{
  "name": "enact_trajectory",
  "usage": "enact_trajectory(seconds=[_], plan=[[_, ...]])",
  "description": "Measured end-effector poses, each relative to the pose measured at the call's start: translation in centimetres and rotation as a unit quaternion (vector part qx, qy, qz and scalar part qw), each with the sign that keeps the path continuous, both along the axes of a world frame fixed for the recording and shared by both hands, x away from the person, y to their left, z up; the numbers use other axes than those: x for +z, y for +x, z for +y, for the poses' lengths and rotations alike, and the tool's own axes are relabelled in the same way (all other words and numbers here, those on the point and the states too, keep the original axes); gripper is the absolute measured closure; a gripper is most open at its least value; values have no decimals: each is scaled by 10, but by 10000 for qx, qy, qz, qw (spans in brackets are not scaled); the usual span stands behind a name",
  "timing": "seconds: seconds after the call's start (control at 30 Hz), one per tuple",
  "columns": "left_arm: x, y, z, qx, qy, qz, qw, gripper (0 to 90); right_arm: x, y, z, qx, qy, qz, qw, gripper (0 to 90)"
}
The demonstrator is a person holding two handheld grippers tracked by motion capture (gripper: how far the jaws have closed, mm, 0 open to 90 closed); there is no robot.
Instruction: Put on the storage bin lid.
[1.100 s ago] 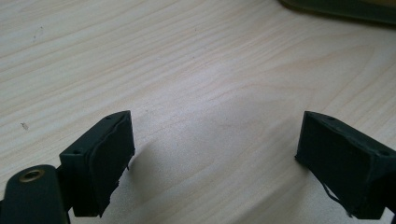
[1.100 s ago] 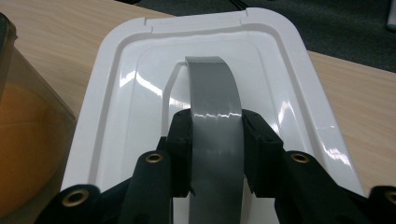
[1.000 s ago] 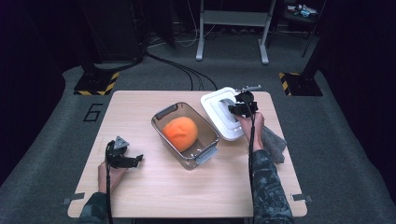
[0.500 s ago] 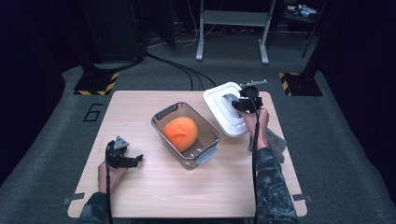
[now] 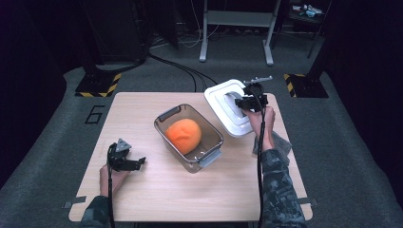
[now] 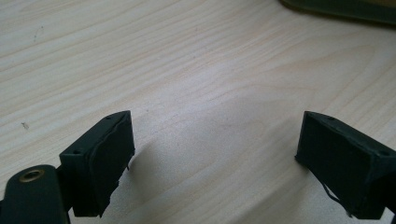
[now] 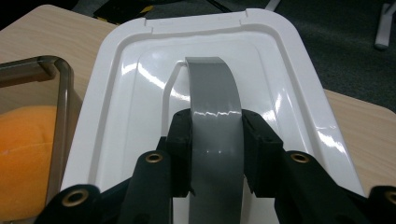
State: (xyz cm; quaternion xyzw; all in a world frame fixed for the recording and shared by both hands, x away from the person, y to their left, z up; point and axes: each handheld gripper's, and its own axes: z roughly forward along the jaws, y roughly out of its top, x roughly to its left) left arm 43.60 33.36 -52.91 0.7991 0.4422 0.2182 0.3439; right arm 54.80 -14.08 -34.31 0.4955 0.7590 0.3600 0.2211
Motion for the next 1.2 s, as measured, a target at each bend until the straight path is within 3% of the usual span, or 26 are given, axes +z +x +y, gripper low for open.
enact_trajectory(seconds=[0.37, 0.8, 1.2], plan=[[0, 0, 0, -1, -4, -19, 10000, 109, 10, -11, 18, 200, 22, -42, 9998, 666], [0, 0, 0, -2, 0, -7, 10000, 109, 11, -24, 47, 364, 93, 8, 9993, 666], [0, 0, 0, -1, 6, 1, 10000, 109, 7, -35, 73, 685, 84, 92, 9976, 665]])
